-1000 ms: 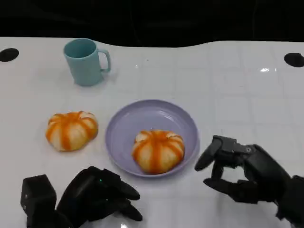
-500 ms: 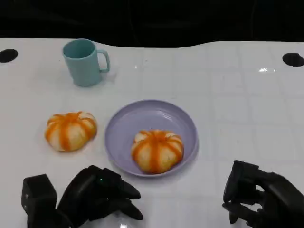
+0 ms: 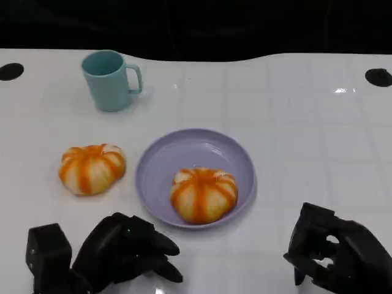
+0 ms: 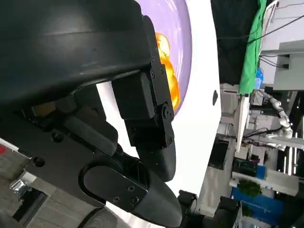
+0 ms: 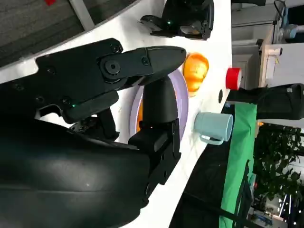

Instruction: Grasp the bread from the table and place it into the plate.

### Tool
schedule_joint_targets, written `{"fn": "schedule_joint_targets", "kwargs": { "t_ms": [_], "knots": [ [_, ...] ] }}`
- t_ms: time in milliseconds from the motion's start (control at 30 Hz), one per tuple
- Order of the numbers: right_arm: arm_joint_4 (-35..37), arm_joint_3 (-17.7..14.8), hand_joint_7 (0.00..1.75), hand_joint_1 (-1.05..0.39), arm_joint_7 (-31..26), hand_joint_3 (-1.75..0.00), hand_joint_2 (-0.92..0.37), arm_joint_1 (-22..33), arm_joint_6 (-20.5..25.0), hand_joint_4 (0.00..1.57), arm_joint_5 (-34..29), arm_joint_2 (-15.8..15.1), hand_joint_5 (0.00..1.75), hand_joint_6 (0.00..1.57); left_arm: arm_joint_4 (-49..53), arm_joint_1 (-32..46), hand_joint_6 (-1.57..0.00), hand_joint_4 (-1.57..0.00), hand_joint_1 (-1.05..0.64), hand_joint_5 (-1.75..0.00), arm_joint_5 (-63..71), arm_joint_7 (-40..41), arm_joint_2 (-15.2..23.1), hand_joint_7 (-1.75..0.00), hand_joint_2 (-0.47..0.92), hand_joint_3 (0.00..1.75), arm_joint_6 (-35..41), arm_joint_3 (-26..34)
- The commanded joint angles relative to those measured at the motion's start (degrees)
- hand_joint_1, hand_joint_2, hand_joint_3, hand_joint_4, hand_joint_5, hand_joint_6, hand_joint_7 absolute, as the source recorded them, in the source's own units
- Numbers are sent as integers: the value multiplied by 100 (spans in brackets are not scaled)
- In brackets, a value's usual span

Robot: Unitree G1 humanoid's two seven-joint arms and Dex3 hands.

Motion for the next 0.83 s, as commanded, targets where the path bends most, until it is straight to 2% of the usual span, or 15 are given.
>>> {"fn": "schedule_joint_targets", "kwargs": {
  "t_ms": [33,167,633,833],
  "knots": [
    [353,-30,175,-40,60,-19,-92,-118,-372,79,2,65,175,58,175,-99,-155,-157,-105,-19,-71,-64,152,0,76,0,-30,94],
    [533,-19,175,-39,47,-19,-92,-173,-603,78,-56,143,175,58,233,-127,-155,-157,-105,-19,-13,-30,185,0,77,1,-137,109],
    [671,-37,175,-38,-27,-18,-92,-267,-739,76,-165,223,175,57,383,-236,-156,-157,-105,-20,-42,-63,211,0,77,0,-117,121],
    [838,-52,175,-38,-22,-17,-92,-284,-969,75,-229,213,175,56,459,-233,-155,-157,-105,-20,-46,-103,201,0,77,0,-201,129]
  ]
}}
